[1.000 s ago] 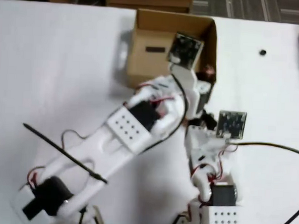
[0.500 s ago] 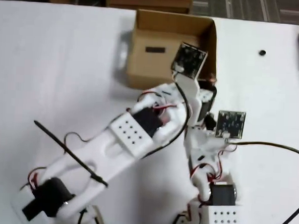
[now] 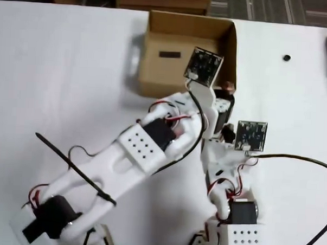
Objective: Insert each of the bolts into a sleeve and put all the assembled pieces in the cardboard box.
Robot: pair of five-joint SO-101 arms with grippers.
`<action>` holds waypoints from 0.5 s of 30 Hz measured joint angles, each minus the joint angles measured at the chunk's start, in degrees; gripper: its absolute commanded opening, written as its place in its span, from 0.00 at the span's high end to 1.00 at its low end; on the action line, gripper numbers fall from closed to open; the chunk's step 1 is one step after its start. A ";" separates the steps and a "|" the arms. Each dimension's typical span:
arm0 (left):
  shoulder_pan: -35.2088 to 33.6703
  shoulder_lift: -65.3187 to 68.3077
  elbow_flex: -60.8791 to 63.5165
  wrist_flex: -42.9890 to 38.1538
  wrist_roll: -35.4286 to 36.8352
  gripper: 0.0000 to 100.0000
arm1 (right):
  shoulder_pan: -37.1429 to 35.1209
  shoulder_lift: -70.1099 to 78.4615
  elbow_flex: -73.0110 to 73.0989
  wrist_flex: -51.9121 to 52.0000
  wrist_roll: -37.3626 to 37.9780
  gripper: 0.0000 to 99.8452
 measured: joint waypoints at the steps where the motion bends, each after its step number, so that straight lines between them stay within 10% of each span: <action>1: 0.00 0.00 0.70 -0.62 0.00 0.98 | 0.00 0.00 0.00 0.00 0.00 0.98; 15: -1.41 0.26 2.55 -2.73 0.00 0.98 | -0.09 0.09 0.09 0.09 0.00 0.98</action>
